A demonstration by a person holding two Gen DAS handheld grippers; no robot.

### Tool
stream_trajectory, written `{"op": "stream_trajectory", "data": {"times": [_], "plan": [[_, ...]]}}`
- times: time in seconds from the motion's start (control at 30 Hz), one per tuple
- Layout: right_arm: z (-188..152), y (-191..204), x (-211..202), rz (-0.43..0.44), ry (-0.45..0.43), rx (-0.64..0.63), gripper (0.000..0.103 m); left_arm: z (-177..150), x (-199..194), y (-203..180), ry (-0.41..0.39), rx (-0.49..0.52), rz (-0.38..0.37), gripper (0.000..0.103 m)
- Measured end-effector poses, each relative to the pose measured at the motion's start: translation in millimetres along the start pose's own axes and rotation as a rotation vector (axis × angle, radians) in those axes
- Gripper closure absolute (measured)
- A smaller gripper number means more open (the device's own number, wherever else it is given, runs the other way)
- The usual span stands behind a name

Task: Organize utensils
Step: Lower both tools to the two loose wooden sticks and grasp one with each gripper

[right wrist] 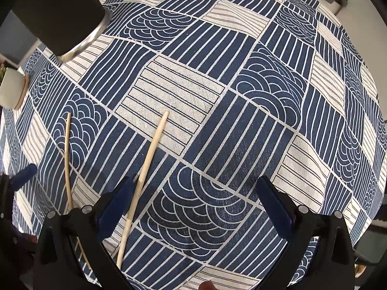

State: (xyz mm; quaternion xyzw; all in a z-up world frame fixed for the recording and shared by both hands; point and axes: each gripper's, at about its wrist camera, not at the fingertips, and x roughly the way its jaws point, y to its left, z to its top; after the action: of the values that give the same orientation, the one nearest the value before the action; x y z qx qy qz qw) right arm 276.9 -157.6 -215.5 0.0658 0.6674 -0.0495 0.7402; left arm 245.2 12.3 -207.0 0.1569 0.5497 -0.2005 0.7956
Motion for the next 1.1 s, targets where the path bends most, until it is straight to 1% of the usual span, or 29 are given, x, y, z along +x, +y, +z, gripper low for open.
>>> {"op": "stream_trajectory", "data": {"times": [0.1,0.17,0.27,0.33,0.37,0.43,0.47,0.5,0.53,0.57,0.6,0.63,0.67,0.7,0.73,0.8,0.83,0.87,0.9,1.0,1.03,1.1], "plan": [[4,-1,1,-0.002,0.013,0.026,0.006,-1,1,-2,-0.039,-0.025,0.011,0.004],[3,-1,-1,-0.01,0.014,0.057,0.007,-5,1,-4,-0.068,-0.02,0.013,0.004],[-3,0,-1,-0.011,0.014,0.059,0.007,-5,-1,-3,-0.049,0.05,-0.015,0.004],[-7,0,-3,-0.011,0.006,0.06,0.01,-8,-2,0,-0.047,0.096,-0.036,0.004],[-9,1,-4,-0.011,0.0,0.062,0.014,-9,-2,2,-0.044,0.11,-0.043,0.005],[-16,2,-10,-0.01,-0.01,0.059,0.026,-10,-4,7,-0.035,0.118,-0.052,0.007],[-17,3,-13,-0.009,-0.014,0.053,0.039,-11,-5,10,-0.03,0.121,-0.054,0.01],[-19,3,-15,-0.008,-0.016,0.047,0.053,-12,-7,12,-0.029,0.122,-0.054,0.014],[-22,2,-17,-0.009,-0.021,0.044,0.059,-13,-9,15,-0.028,0.121,-0.055,0.017],[-23,1,-18,-0.01,-0.026,0.045,0.069,-14,-10,18,-0.026,0.12,-0.054,0.021],[-25,-1,-19,-0.008,-0.031,0.05,0.074,-16,-12,21,-0.023,0.122,-0.055,0.025],[-26,-4,-19,-0.004,-0.038,0.057,0.076,-18,-14,25,-0.021,0.126,-0.055,0.028],[-28,-8,-20,-0.004,-0.045,0.066,0.083,-19,-17,30,-0.015,0.123,-0.055,0.033],[-30,-11,-20,-0.004,-0.051,0.071,0.09,-21,-18,33,-0.013,0.118,-0.054,0.041],[-31,-14,-21,0.002,-0.055,0.07,0.093,-23,-21,40,-0.009,0.106,-0.051,0.045],[-33,-21,-21,0.03,-0.056,0.064,0.096,-27,-24,51,-0.003,0.074,-0.047,0.065],[-34,-24,-21,0.039,-0.055,0.069,0.096,-28,-26,59,0.003,0.051,-0.045,0.07],[-34,-28,-21,0.037,-0.056,0.07,0.098,-29,-27,66,0.009,0.029,-0.046,0.079],[-35,-30,-21,0.053,-0.056,0.067,0.098,-30,-28,70,0.014,0.013,-0.043,0.086],[-36,-38,-20,0.114,-0.054,0.048,0.099,-36,-30,88,0.028,-0.055,-0.053,0.094],[-36,-43,-20,0.138,-0.052,0.036,0.099,-39,-30,92,0.031,-0.079,-0.058,0.094],[-35,-52,-18,0.175,-0.045,0.024,0.099,-43,-33,99,0.039,-0.125,-0.045,0.096]]}}
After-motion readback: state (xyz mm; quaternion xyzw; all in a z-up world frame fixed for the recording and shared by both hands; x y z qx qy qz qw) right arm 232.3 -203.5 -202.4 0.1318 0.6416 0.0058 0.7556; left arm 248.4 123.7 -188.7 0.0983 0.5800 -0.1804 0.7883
